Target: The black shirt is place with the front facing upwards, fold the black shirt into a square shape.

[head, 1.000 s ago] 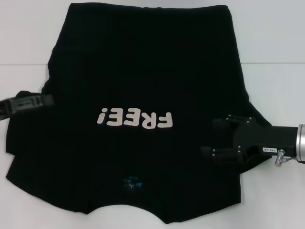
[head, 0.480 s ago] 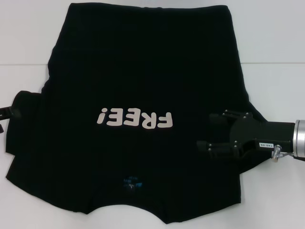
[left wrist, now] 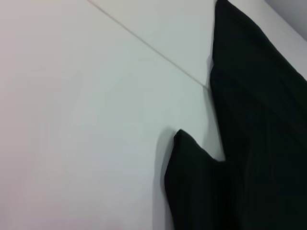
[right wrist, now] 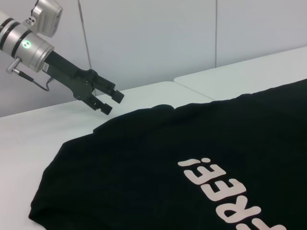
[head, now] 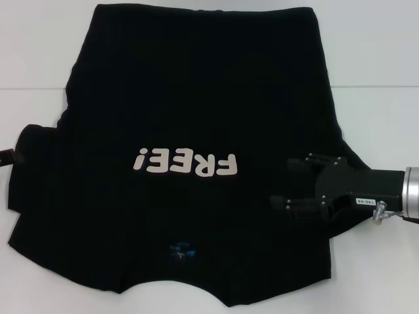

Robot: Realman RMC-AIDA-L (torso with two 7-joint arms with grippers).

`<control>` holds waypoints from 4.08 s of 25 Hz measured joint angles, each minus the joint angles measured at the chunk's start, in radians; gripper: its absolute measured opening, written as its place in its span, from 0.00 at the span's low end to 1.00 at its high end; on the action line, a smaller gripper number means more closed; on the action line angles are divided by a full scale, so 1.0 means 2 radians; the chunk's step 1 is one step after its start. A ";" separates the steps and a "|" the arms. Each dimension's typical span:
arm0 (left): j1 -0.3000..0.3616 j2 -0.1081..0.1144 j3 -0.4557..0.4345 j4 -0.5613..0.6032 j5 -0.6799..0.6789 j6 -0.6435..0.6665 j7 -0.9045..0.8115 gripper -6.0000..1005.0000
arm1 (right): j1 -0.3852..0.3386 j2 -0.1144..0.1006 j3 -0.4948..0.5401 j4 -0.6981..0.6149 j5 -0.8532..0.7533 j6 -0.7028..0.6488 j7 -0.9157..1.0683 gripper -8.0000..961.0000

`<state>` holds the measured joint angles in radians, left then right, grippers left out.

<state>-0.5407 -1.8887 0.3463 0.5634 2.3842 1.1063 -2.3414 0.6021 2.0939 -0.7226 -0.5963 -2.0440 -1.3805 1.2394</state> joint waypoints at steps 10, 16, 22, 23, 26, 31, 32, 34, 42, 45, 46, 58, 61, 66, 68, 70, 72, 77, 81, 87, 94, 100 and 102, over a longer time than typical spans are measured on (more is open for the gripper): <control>-0.005 -0.007 0.020 -0.013 0.001 -0.018 0.002 0.85 | -0.001 0.000 0.000 0.000 -0.001 0.000 0.000 0.98; -0.006 -0.009 0.023 -0.013 -0.001 -0.012 0.001 0.84 | -0.002 -0.001 0.000 0.000 -0.001 0.000 0.000 0.98; -0.012 -0.012 0.024 -0.013 0.000 -0.005 0.001 0.82 | -0.003 -0.001 0.000 0.000 -0.001 0.000 0.000 0.98; -0.012 -0.012 0.024 -0.013 0.000 -0.005 0.001 0.82 | -0.003 -0.001 0.000 0.000 -0.001 0.000 0.000 0.98; -0.014 -0.011 0.024 -0.012 0.001 -0.005 0.001 0.82 | -0.003 -0.001 0.000 0.000 -0.001 0.000 0.000 0.98; -0.015 -0.011 0.026 -0.001 0.002 -0.011 0.004 0.73 | -0.004 -0.001 0.000 0.000 -0.001 0.000 0.000 0.98; -0.015 -0.012 0.026 0.000 0.002 -0.013 0.004 0.70 | -0.004 -0.001 0.000 0.000 -0.001 0.000 0.000 0.98; -0.015 -0.012 0.026 0.002 0.004 -0.016 0.004 0.62 | -0.004 -0.001 0.000 0.000 -0.001 0.000 0.000 0.98; -0.017 -0.012 0.031 0.002 0.016 -0.017 0.006 0.43 | -0.005 -0.001 0.000 0.000 -0.002 0.000 0.000 0.98; -0.018 -0.012 0.032 0.002 0.016 -0.017 0.006 0.36 | -0.005 -0.001 0.000 0.000 -0.002 0.000 0.000 0.98; -0.018 -0.012 0.032 0.002 0.016 -0.017 0.006 0.34 | -0.005 -0.001 0.000 0.000 -0.002 0.000 0.000 0.98; -0.007 -0.009 0.027 0.026 0.018 -0.032 0.002 0.01 | -0.010 -0.001 0.004 0.000 0.000 0.000 0.000 0.98; -0.005 -0.006 0.027 0.040 0.018 -0.036 0.002 0.01 | -0.011 -0.001 0.004 0.000 0.000 0.000 0.000 0.98; -0.009 0.000 0.027 0.049 0.020 -0.034 0.002 0.01 | -0.016 -0.002 0.005 0.000 0.000 0.000 0.000 0.98; -0.012 0.001 0.029 0.051 0.020 -0.031 0.002 0.01 | -0.017 -0.002 0.005 0.000 0.000 0.000 0.000 0.98; -0.016 0.002 0.030 0.052 0.020 -0.023 0.002 0.01 | -0.018 -0.002 0.005 0.000 0.000 0.000 0.000 0.98; -0.020 0.002 0.031 0.052 0.019 -0.010 0.002 0.02 | -0.020 -0.002 0.005 0.000 0.000 0.000 0.000 0.98; -0.038 -0.010 0.031 0.072 0.016 0.038 0.002 0.02 | -0.023 -0.001 0.005 0.000 0.000 0.000 0.000 0.98; -0.057 -0.036 0.037 0.101 0.015 0.077 0.002 0.02 | -0.023 -0.001 0.005 0.005 0.000 0.000 0.000 0.98; -0.073 -0.063 0.074 0.112 0.015 0.084 -0.008 0.02 | -0.023 -0.001 0.003 0.007 0.000 0.000 0.000 0.98; -0.079 -0.072 0.085 0.047 -0.010 0.074 -0.008 0.06 | -0.023 0.000 0.003 0.013 0.000 0.000 -0.003 0.98; -0.060 -0.055 0.083 0.001 -0.102 0.109 0.044 0.17 | -0.024 -0.001 0.007 0.013 -0.001 0.000 0.000 0.98; -0.046 -0.053 0.080 0.004 -0.137 0.137 0.105 0.27 | -0.025 -0.001 0.014 0.013 0.000 0.000 0.009 0.98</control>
<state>-0.6330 -1.9957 0.5056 0.5715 2.1094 1.3810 -2.1314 0.5520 2.0921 -0.6943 -0.5697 -2.0448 -1.3805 1.2584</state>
